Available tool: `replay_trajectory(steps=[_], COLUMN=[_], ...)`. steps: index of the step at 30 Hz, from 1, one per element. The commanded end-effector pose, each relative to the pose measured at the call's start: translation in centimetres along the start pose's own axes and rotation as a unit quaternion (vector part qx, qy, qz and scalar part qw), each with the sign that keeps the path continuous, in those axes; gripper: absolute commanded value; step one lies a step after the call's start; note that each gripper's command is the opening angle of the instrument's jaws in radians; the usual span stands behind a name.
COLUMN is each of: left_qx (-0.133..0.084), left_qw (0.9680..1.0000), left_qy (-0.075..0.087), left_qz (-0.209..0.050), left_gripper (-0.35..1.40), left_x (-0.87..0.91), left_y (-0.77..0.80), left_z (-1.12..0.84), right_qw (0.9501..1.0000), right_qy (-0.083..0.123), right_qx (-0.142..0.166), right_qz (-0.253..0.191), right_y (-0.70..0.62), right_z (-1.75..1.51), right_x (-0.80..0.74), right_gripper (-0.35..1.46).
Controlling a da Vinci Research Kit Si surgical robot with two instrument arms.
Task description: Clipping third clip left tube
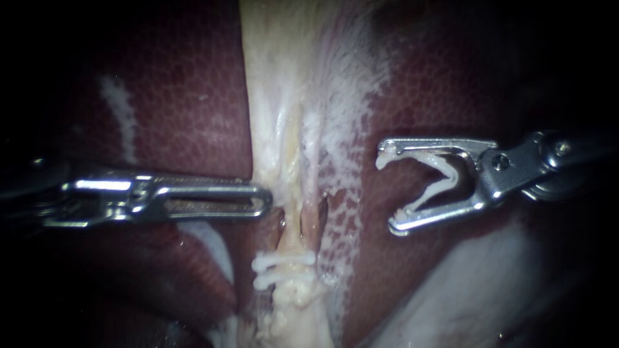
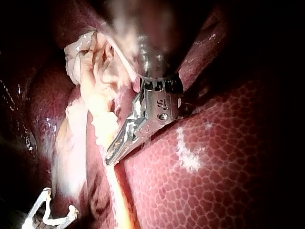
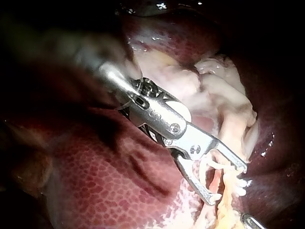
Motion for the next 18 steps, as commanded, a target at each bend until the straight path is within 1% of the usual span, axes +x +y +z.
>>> replay_trajectory(steps=[1,7,11,13,15,18], left_qx=[0.000,0.000,0.001,0.002,0.006,0.002], left_qw=[1.0000,1.0000,1.0000,1.0000,1.0000,1.0000], left_qy=[0.000,0.000,0.000,0.001,0.003,0.001], left_qz=[0.000,0.000,0.000,-0.002,-0.003,-0.007], left_gripper=[-0.35,-0.35,-0.35,-0.35,-0.35,-0.35], left_x=[0.00,0.00,-0.02,-0.06,-0.12,-0.24], left_y=[0.00,0.00,0.00,0.00,0.01,0.02], left_z=[0.00,0.00,-0.01,-0.05,-0.09,-0.18], right_qw=[1.0000,1.0000,1.0000,1.0000,0.9999,0.9992], right_qy=[0.000,0.000,-0.001,-0.001,0.000,0.000], right_qx=[0.000,0.000,0.000,-0.001,-0.002,-0.006], right_qz=[0.000,0.000,-0.005,0.000,0.016,0.038], right_y=[0.00,-0.01,-0.02,-0.02,-0.03,-0.05], right_z=[0.00,0.00,0.02,0.04,0.07,0.17], right_x=[0.00,-0.01,-0.05,-0.10,-0.16,-0.28], right_gripper=[0.60,0.60,0.60,0.60,0.60,0.60])
